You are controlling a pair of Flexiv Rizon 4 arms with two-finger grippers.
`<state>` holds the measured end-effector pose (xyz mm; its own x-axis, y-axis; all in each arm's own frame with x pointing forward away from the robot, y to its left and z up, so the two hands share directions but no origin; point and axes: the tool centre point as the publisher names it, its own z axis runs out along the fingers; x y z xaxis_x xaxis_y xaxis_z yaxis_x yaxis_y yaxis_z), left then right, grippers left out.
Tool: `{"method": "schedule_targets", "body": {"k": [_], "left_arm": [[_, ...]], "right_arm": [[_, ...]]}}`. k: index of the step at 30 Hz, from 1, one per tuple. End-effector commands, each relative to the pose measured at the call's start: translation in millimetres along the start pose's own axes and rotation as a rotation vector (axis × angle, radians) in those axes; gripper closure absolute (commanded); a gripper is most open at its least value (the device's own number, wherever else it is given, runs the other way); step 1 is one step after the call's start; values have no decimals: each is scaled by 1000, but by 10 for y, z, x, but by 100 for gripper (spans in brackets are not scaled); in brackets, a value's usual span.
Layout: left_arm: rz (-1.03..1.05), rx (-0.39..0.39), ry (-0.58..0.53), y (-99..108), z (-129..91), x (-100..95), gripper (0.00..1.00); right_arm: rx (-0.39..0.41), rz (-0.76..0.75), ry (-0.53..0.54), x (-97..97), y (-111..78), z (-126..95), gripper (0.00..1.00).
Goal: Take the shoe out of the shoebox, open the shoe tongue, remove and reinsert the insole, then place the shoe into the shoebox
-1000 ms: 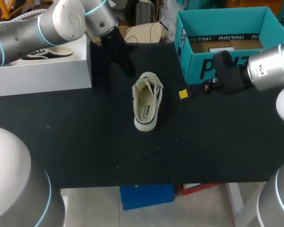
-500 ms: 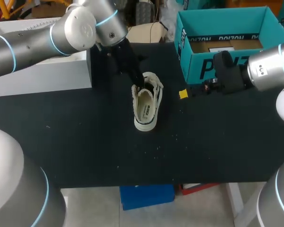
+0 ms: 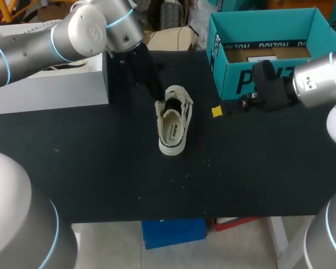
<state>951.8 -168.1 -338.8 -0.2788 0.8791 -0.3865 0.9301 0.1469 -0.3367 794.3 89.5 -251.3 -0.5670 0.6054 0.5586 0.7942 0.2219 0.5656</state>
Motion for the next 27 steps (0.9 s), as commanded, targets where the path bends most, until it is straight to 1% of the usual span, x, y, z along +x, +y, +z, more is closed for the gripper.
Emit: {"method": "schedule_targets", "body": {"k": [1,3,4,5,6,8,9,10,11,12,13,14,27], "left_arm": [[-38,-29,-9,-172,-352,26,100],[-85,-22,-24,-211,-416,32,100],[-171,8,-73,-249,-456,48,94],[-217,22,-94,-278,-478,64,91],[-249,15,-90,-300,-496,87,92],[-359,11,-125,-351,-531,144,79],[-380,2,-106,-372,-551,182,73],[-399,-18,-117,-385,-571,213,67],[-415,-34,-128,-391,-593,238,66],[-427,-44,-125,-403,-612,264,57],[-418,-40,-107,-424,-622,288,8],[-418,-40,-107,-424,-622,288,0],[-418,-40,-107,-424,-622,288,0]], "right_arm": [[2,1,-1,3,6,9,0],[2,1,-1,3,6,9,0],[2,1,-1,3,6,9,0],[2,1,-1,3,6,9,0],[2,1,-1,3,6,9,0],[2,1,-1,3,6,9,0],[2,1,-1,3,6,9,0],[2,1,-1,3,6,9,0],[2,1,-1,3,6,9,0],[2,1,-1,3,6,9,0],[2,1,-1,3,6,9,0],[2,1,-1,3,6,9,0],[2,1,-1,3,6,9,0]]}}
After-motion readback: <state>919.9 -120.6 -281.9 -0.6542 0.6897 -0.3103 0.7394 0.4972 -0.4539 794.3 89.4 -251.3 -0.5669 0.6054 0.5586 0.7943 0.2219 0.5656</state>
